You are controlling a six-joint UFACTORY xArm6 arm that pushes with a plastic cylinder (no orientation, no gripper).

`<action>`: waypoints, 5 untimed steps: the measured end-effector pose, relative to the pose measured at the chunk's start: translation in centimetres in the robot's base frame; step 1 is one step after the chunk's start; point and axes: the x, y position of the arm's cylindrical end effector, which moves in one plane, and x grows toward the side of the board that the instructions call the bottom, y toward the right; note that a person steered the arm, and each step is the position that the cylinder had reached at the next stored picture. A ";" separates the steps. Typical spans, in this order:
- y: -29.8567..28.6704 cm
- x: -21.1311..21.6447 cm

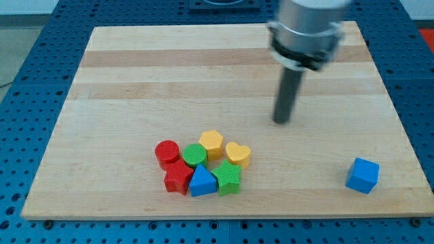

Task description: Push the blue cube to the bottom right

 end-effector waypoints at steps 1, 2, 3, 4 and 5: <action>-10.5 -2.0; -21.2 -1.6; -30.3 2.7; -32.3 9.7; -29.8 15.1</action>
